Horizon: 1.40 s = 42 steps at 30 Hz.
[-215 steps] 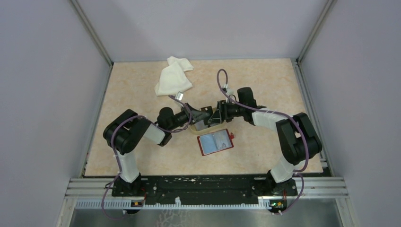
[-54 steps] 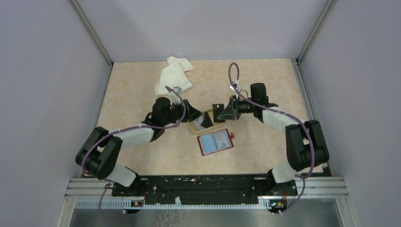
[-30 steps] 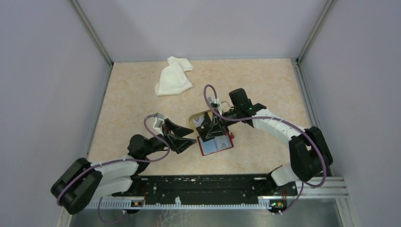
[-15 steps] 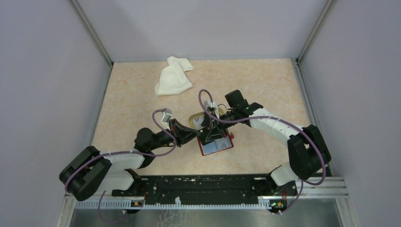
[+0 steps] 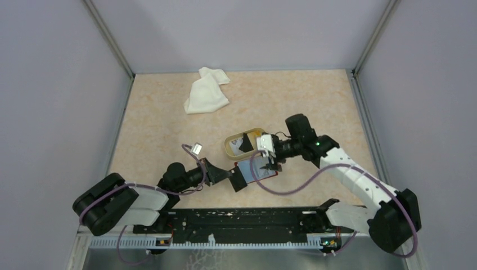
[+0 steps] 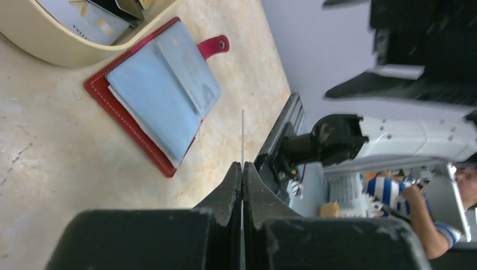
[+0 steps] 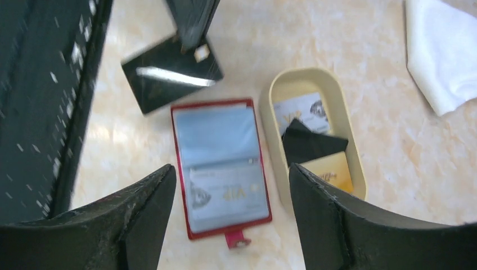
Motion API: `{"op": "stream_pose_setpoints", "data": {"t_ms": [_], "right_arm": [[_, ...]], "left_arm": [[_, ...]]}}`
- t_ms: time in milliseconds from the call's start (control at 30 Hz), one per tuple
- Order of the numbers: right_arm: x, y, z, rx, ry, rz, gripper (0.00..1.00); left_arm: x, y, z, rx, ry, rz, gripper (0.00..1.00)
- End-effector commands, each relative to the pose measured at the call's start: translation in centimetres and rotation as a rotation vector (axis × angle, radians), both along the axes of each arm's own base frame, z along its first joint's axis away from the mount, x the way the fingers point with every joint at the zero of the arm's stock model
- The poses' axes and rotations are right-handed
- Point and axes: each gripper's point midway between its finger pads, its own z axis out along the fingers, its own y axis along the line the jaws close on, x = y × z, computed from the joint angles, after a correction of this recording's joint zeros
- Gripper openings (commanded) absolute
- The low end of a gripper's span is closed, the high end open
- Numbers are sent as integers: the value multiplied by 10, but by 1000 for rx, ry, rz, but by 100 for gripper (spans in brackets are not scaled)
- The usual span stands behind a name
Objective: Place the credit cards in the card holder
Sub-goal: Insert the credit card into the card holder.
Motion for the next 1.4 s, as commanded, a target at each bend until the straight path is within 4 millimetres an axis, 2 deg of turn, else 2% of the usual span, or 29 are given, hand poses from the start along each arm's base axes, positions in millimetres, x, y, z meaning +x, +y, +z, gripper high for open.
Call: {"op": "stream_pose_setpoints", "data": {"t_ms": [0, 200, 300, 433, 667, 833, 1067, 1267, 1367], "right_arm": [[11, -37, -49, -187, -315, 78, 73], [13, -49, -80, -212, -193, 49, 70], [21, -50, -90, -220, -109, -2, 67], [34, -53, -102, -226, -13, -86, 67], [53, -56, -109, -224, 109, -189, 67], [62, -61, -121, -267, 125, -247, 70], [65, -63, -137, -316, 212, -266, 69], [54, -63, -141, -333, 222, -223, 65], [44, -60, -144, -351, 222, -180, 65]], "left_arm": [[0, 2, 10, -105, 66, 70, 0], [10, -3, 2, -101, 109, 106, 0], [18, -1, -12, -85, 167, 159, 0], [22, 0, -16, -111, 197, 189, 0], [20, -6, -28, -143, 249, 167, 0], [29, -19, -39, -145, 296, 159, 0], [31, -17, -25, -154, 219, 158, 0], [16, -12, -7, -163, 149, 106, 0], [5, -5, -7, -147, 145, 84, 0]]}}
